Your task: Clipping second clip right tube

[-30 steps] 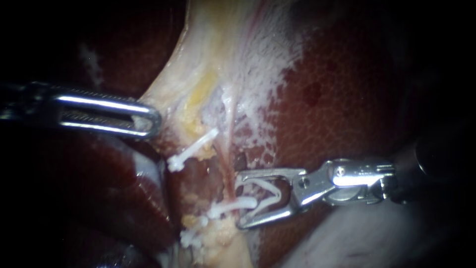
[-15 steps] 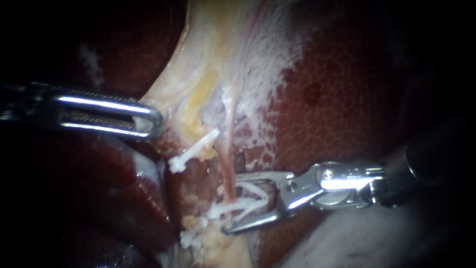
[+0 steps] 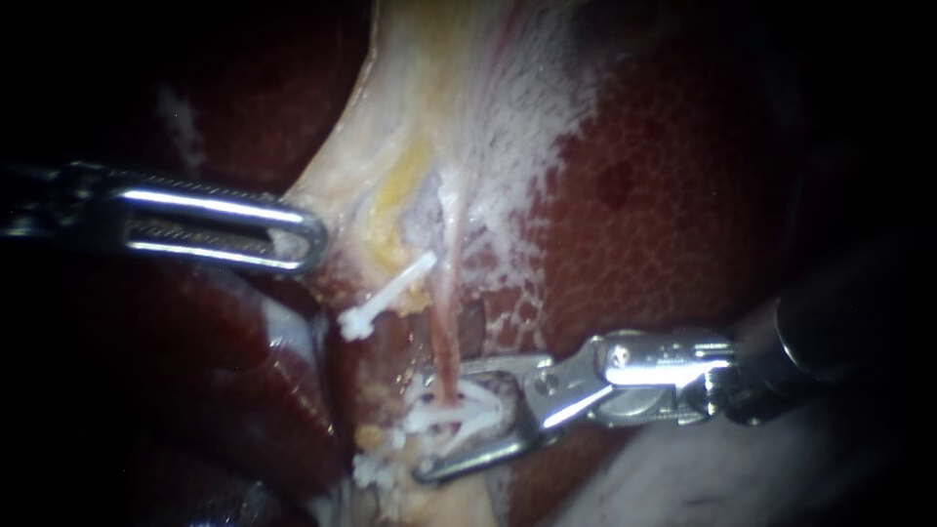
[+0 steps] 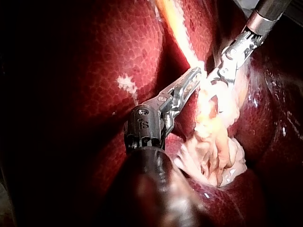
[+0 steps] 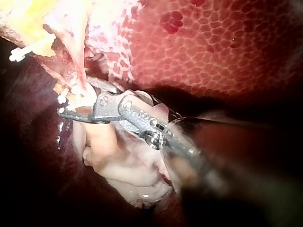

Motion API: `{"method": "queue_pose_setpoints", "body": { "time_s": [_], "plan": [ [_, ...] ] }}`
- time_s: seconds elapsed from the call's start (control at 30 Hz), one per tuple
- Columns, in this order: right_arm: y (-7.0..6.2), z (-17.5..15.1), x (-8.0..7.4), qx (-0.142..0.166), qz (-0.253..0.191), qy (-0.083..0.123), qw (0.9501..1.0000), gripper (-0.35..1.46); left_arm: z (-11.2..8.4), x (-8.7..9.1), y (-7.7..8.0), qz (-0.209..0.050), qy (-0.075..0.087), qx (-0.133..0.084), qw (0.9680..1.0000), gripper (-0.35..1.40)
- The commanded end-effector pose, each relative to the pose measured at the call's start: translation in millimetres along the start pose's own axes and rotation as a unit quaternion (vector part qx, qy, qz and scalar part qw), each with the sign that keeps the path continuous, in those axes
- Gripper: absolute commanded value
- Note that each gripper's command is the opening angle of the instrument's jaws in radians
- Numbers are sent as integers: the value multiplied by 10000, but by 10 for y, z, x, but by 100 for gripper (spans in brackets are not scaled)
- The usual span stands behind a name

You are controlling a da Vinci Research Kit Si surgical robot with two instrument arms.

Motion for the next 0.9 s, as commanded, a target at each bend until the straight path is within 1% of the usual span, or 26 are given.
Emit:
{"method": "queue_pose_setpoints", "body": {
  "time_s": [0.03,0.07,0.13,0.2,0.27,0.33,0.37,0.43,0.5,0.67,0.73,0.9],
  "plan": [
    [1,-3,3,2,36,4,10000,47,0,0,0,1,1,6,10000,-35],
    [2,-4,4,17,42,4,10000,44,0,0,1,1,1,6,10000,-35],
    [5,-9,10,-46,92,30,9999,36,0,0,1,1,1,7,10000,-35],
    [9,-16,17,-158,177,72,9997,15,0,0,2,2,2,7,10000,-35],
    [14,-25,22,-255,237,109,9993,-15,0,1,3,2,2,8,10000,-35],
    [18,-31,24,-339,255,135,9990,-30,0,1,3,3,2,8,10000,-35],
    [19,-35,23,-360,259,141,9989,-35,1,1,4,3,2,8,10000,-35],
    [20,-37,18,-359,367,144,9986,-35,1,1,4,4,2,8,10000,-35],
    [20,-36,9,-357,400,152,9984,-35,1,1,4,5,2,7,10000,-35],
    [17,-29,-4,-370,475,128,9981,-35,1,2,4,5,2,7,10000,-35],
    [16,-28,-6,-371,526,129,9978,-35,1,2,4,5,2,7,10000,-35],
    [16,-29,-6,-371,555,130,9977,-35,1,1,4,5,2,7,10000,-35]
  ]
}}
